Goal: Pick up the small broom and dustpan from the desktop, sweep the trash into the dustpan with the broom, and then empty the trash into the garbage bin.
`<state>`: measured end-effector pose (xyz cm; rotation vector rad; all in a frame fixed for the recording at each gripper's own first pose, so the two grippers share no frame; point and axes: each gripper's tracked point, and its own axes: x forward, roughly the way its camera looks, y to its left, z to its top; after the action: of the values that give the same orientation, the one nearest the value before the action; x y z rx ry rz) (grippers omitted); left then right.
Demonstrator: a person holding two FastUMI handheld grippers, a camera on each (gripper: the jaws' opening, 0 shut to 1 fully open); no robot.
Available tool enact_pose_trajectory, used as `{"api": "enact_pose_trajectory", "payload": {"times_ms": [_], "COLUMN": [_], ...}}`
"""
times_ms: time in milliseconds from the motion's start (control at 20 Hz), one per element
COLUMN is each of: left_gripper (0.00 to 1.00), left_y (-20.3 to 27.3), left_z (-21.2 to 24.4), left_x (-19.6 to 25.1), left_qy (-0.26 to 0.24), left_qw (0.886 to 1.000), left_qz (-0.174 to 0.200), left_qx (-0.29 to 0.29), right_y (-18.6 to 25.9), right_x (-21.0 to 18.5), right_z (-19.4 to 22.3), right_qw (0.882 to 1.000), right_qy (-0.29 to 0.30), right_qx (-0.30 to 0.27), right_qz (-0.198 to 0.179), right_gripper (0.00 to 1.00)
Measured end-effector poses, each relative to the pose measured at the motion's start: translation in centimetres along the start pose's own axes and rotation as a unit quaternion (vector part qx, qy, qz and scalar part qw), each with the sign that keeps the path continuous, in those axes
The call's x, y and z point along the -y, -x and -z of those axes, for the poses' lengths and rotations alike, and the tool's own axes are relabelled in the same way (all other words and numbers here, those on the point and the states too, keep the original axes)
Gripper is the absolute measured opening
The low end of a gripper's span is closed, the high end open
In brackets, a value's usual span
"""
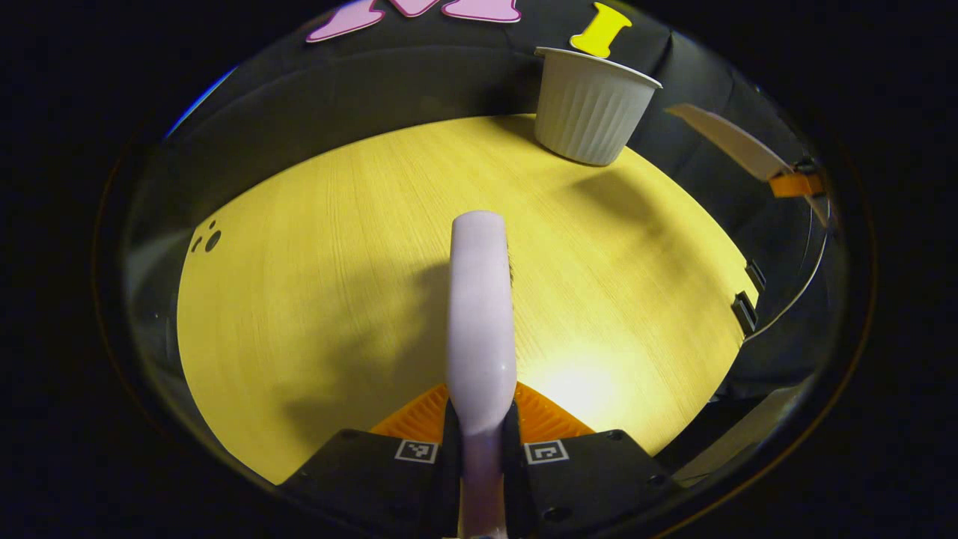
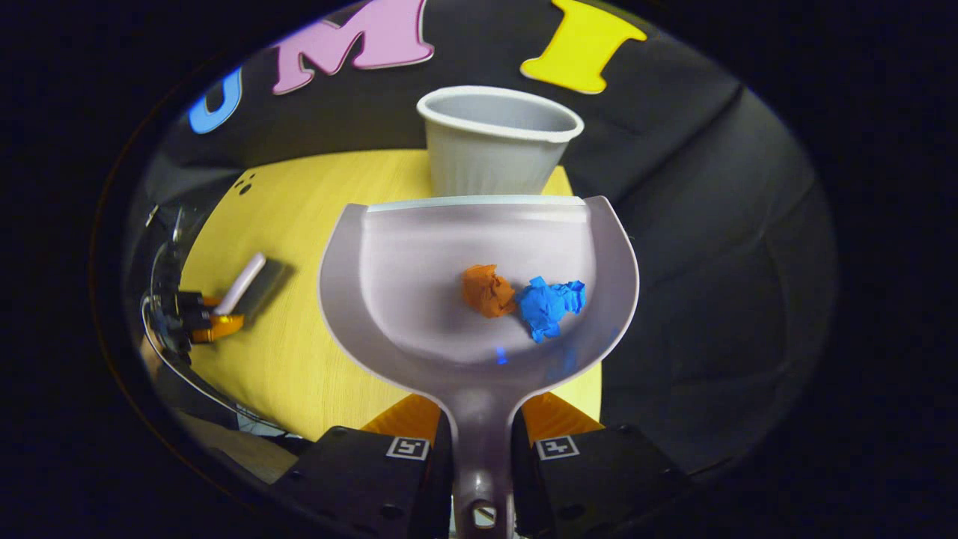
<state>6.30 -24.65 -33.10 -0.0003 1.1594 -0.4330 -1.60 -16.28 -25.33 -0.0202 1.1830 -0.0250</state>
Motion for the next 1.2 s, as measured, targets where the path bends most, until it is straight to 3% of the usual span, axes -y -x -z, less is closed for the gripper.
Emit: {"api": "enact_pose_trajectory", "payload": {"times_ms": [100, 250, 300, 550, 900, 1200], "left_gripper": [0.28, 0.28, 0.27, 0.28, 0.28, 0.28], "left_y": [0.0, 0.1, 0.2, 0.1, 0.3, 0.3], "left_z": [0.0, -0.1, -0.1, 0.1, 0.2, 0.3], "left_x": [0.0, 0.0, 0.0, 0.1, 0.5, 0.5], "left_qy": [0.000, -0.004, -0.003, 0.010, 0.032, 0.036], "left_qw": [1.000, 1.000, 1.000, 1.000, 0.999, 0.999], "left_qz": [0.003, 0.003, 0.002, -0.001, -0.006, -0.010], "left_qx": [-0.001, 0.000, 0.002, 0.004, 0.003, 0.006], "right_y": [2.6, 4.7, 5.2, 4.1, 3.2, 1.6], "right_x": [1.0, 2.9, 3.4, 8.3, 10.3, 9.6], "right_z": [-2.1, -5.3, -6.3, -12.3, -18.4, -19.7], "right_qw": [1.000, 0.998, 0.998, 0.989, 0.963, 0.928], "right_qy": [-0.013, -0.013, -0.007, 0.055, 0.190, 0.301], "right_qx": [0.018, 0.032, 0.035, 0.031, -0.020, -0.108], "right_qz": [0.015, 0.045, 0.058, 0.133, 0.190, 0.193], "right_gripper": [0.34, 0.40, 0.37, 0.36, 0.40, 0.37]}}
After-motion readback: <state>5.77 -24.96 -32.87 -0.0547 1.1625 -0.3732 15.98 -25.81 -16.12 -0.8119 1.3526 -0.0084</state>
